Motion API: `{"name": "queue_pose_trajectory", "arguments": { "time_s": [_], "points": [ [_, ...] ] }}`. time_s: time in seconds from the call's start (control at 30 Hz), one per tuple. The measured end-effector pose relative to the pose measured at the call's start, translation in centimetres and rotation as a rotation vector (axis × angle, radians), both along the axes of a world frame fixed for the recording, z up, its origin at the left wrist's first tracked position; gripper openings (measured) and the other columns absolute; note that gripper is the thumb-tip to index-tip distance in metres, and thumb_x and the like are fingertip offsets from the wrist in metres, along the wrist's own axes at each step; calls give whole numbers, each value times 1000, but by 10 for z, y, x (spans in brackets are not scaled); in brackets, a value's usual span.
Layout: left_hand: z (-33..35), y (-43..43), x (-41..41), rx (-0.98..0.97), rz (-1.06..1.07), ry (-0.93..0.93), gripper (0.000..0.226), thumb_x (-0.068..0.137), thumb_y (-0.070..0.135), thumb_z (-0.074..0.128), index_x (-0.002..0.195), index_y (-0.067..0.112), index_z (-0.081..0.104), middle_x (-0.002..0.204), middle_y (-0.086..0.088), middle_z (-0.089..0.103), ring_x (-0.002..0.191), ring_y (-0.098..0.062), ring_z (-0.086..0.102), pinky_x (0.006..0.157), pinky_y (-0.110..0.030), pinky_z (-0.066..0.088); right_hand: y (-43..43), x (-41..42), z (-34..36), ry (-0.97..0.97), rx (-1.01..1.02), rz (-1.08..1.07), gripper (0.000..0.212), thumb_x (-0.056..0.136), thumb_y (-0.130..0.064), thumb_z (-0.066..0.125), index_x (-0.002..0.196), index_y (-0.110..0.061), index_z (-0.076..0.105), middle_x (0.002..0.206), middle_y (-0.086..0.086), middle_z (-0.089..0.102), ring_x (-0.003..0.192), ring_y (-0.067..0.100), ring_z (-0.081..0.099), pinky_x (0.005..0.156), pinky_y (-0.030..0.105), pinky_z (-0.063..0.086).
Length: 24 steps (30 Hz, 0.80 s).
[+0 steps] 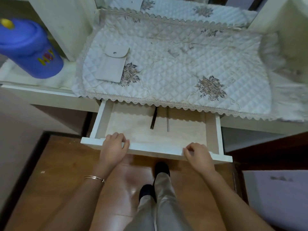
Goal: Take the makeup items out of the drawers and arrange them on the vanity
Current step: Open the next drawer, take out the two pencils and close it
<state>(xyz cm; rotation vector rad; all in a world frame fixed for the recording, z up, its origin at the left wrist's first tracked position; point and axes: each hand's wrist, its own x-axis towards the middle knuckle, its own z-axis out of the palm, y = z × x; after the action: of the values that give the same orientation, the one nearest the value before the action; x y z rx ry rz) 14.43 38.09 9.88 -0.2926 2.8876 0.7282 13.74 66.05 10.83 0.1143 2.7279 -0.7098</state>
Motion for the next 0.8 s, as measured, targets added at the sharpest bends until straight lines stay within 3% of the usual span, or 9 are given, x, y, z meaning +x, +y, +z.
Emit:
{"name": "queue_pose_trajectory", "arguments": {
  "time_s": [0.13,0.23,0.37,0.5,0.6,0.67,0.73,0.8],
  "points": [
    [1,-2,33,78,38,-10,19,88,21,54,70,17,49,75,2,47,80,-20,42,71,-30,32,-1,31,1,-50,-35,-64,21,87,-29,53,78,-14,64,81,1,65,85,19,53,72,33,48],
    [3,-2,54,70,37,-40,23,86,21,56,64,18,48,69,3,48,75,-20,45,66,-30,34,1,45,2,-140,-67,-53,26,87,-29,54,67,-14,59,68,3,62,72,20,56,66,36,49],
    [1,-7,78,37,31,-85,22,82,20,58,61,15,52,64,1,53,68,-19,47,60,-31,37,-4,64,5,-187,15,52,36,89,-29,49,54,-21,43,57,-3,48,62,15,49,58,29,42],
    [-3,-4,87,-68,-1,-183,19,85,25,52,67,18,54,67,4,52,71,-18,48,62,-30,37,-9,73,3,-277,122,156,41,89,-31,45,52,-24,31,56,-7,39,55,9,38,47,19,27],
    [-1,3,68,-155,-70,-314,28,89,33,44,80,15,62,76,0,61,77,-18,57,63,-29,40,-7,56,3,-386,148,185,42,89,-38,45,51,-20,36,54,-6,41,54,12,42,47,21,28],
    [-1,16,46,-151,-113,-402,30,90,35,42,92,15,63,81,-2,62,83,-20,62,64,-27,40,-10,35,0,-443,126,186,33,87,-37,48,61,-16,48,64,-2,52,65,17,52,52,24,36],
    [-7,37,23,-88,-139,-445,28,90,34,43,103,15,59,93,-4,65,92,-21,61,68,-27,40,-18,14,-6,-438,47,137,19,86,-33,51,79,-17,58,84,1,63,83,20,60,67,29,46],
    [-15,61,1,22,-102,-458,31,90,33,46,112,13,54,109,-6,63,101,-22,58,76,-29,43,-30,-7,-16,-407,-48,57,21,85,-28,54,100,-14,60,102,6,66,98,23,60,82,32,48]
  ]
}}
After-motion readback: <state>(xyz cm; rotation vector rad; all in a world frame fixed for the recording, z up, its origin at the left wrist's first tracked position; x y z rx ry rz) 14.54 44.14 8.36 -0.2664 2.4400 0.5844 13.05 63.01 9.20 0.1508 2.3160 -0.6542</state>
